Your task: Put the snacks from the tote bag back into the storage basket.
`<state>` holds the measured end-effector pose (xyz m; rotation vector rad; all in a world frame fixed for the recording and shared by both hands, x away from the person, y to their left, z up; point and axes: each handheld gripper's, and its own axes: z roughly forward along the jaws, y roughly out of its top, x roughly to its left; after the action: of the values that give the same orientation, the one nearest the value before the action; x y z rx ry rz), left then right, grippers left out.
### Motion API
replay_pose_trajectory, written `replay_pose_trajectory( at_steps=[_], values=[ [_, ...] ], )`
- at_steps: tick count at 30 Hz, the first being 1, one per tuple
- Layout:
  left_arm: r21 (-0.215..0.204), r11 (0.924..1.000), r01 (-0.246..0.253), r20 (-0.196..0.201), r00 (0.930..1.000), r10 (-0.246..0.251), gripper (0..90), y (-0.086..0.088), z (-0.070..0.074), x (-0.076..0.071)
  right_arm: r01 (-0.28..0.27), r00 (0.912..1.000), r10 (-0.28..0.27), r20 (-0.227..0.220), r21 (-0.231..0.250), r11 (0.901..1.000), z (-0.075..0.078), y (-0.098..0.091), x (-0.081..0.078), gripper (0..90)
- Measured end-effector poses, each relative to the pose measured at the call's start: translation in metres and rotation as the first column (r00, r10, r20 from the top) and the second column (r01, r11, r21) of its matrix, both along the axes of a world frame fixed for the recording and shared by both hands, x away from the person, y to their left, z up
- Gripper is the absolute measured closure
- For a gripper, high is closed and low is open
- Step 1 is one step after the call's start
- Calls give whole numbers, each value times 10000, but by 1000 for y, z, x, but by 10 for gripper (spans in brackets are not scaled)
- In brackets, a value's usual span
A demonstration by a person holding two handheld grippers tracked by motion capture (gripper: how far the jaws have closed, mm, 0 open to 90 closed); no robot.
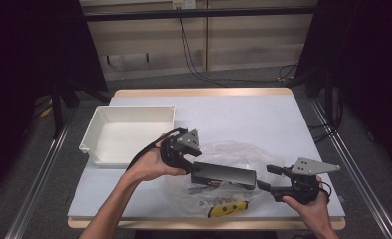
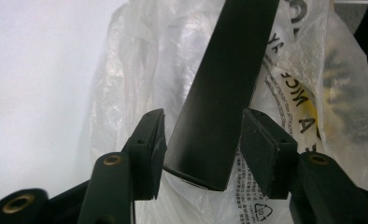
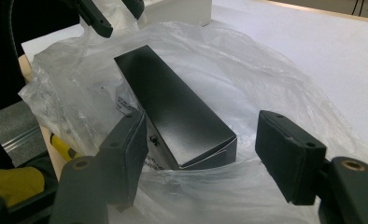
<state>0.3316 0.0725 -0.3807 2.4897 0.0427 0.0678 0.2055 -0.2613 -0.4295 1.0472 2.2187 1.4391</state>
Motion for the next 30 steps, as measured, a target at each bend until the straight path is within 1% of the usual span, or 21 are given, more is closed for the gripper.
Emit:
replay_pose_trajectory(
  at_steps=[1,2,4,5,6,8,9,10,11,13,15,18,20,21,23,24,25,26,27,29,30],
  values=[
    [-12,10000,23,-33,10000,-23,505,-2,-2,0,-13,10000,13,-37,12,10000,0,0,0,338],
    [155,9998,117,-137,9998,-115,505,-3,-4,1,-5,10000,5,-39,11,10000,0,0,0,332],
    [356,9994,46,-119,9999,-42,506,-6,-10,2,-55,10000,55,-18,4,10000,1,1,-1,328],
    [501,9987,79,-325,9995,-63,507,-8,-12,3,-79,10000,79,42,39,10000,2,2,-2,327],
    [559,9984,92,-252,9997,-78,506,-9,-14,3,-100,9999,100,67,35,9999,3,3,-2,327],
    [616,9978,242,-263,9994,-227,481,-10,-16,5,-98,9999,98,70,12,10000,4,3,-2,323],
    [598,9981,163,-326,9994,-144,460,-10,-18,6,-81,10000,81,58,6,10000,3,3,-1,322],
    [581,9982,128,-377,9992,-106,413,-11,-19,8,-95,10000,95,-1,21,10000,3,3,-1,322],
    [610,9979,197,-478,9987,-168,387,-10,-20,9,-101,9999,101,-28,-5,9999,2,3,-1,322],
    [644,9975,284,-542,9982,-250,389,-10,-22,10,-63,9999,63,-88,-6,10000,1,3,-1,322],
    [783,9959,449,-586,9975,-404,383,-10,-24,11,-24,10000,23,-70,-61,10000,1,3,-1,322],
    [996,9927,678,-670,9959,-613,362,-14,-30,11,14,10000,-14,-67,-20,10000,1,3,0,322],
    [1195,9913,549,-561,9972,-485,338,-17,-35,11,20,10000,-20,-71,-24,10000,1,3,0,322],
    [1308,9897,580,-606,9969,-504,326,-18,-36,11,17,10000,-17,-64,-13,10000,1,3,0,322],
    [1358,9889,604,-621,9967,-523,326,-20,-39,11,21,10000,-21,-67,-19,10000,1,3,0,321],
    [1409,9878,666,-671,9961,-575,325,-21,-40,11,20,10000,-20,-78,-11,10000,0,2,0,321],
    [1477,9862,743,-629,9959,-657,327,-22,-40,10,12,10000,-12,-89,-16,10000,0,3,0,321],
    [1456,9874,621,-631,9966,-534,326,-22,-42,9,32,9999,-32,-99,-26,10000,0,3,0,320],
    [1546,9856,690,-703,9958,-587,326,-23,-42,10,91,9999,-91,-112,8,10000,0,3,0,318],
    [1527,9865,588,-687,9964,-488,319,-24,-45,9,104,9999,-104,-118,-11,9999,1,3,0,317],
    [1652,9838,696,-761,9954,-576,317,-24,-45,10,132,9999,-132,-112,-36,9999,1,3,0,315]
  ],
)
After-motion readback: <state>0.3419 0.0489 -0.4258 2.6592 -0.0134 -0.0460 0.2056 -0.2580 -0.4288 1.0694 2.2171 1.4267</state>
